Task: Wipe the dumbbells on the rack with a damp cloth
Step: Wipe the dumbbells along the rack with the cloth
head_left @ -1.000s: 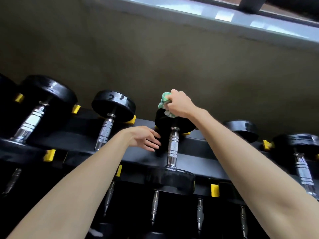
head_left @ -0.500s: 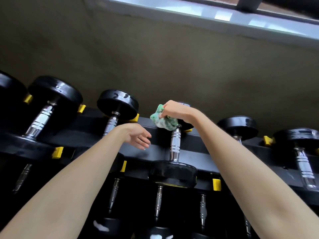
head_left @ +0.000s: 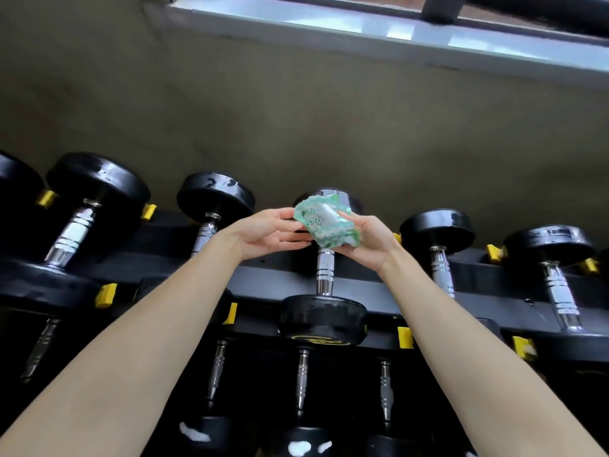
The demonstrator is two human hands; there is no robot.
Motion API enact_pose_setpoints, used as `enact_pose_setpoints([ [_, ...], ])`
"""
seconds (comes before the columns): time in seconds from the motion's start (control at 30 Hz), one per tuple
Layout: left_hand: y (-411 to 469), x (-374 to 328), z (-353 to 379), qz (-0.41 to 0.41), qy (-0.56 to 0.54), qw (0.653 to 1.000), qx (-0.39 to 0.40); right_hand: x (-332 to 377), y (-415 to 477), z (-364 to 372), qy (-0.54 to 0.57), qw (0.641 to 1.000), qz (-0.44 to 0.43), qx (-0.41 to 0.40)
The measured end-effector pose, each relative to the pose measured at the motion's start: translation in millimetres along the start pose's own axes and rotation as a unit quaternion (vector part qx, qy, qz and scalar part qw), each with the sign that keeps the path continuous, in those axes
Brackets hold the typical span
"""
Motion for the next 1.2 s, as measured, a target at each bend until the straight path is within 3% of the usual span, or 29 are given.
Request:
enact_pose_setpoints([
  [0.3, 4.1, -10.4, -4.8, 0.075, -0.010, 0.992, -0.104, -4.3, -6.1, -31.3, -0.067, 0.995, -0.007, -0.071],
  [0.47, 6.1, -21.6, -7.0, 0.149, 0.074, 0.966, -0.196, 3.5, -8.4, -43.7, -0.113, 0.981, -0.037, -0.153],
  [0.6, 7.8, -25.9, -6.2, 0.159, 0.064, 0.960, -0.220, 17.6, -16.2, -53.6, -0.242, 0.936, -0.098, -0.237],
  [0.7, 9.3, -32.5, 4.8, 0.168, 0.073, 0.963, -0.197, 32.3, -21.9, -51.1, -0.378, 0.869, -0.151, -0.283],
  [0.77, 7.8, -39.1, 11.3, 0.184, 0.113, 0.957, -0.195, 41.0, -26.6, -42.2, -0.439, 0.833, -0.178, -0.286],
  [0.93, 2.9, -49.1, 34.3, 0.217, 0.283, 0.919, -0.170, 49.4, -27.4, -36.9, -0.513, 0.785, -0.188, -0.291],
  [1.03, 1.2, -47.3, 50.6, 0.209, 0.350, 0.903, -0.137, 43.5, -24.3, -44.5, -0.470, 0.814, -0.164, -0.299],
  [1.2, -4.7, -48.5, 71.1, 0.215, 0.469, 0.851, -0.100, 21.7, -17.3, -44.5, -0.244, 0.934, -0.116, -0.234],
])
Point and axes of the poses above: each hand's wrist, its own y-axis towards the middle knuckle, its own z-axis out of the palm, x = y × z, the point moved 10 cm from there along y, towards the middle knuckle, and after that the axes turned 8 degrees about -y, right-handed, at the moved point
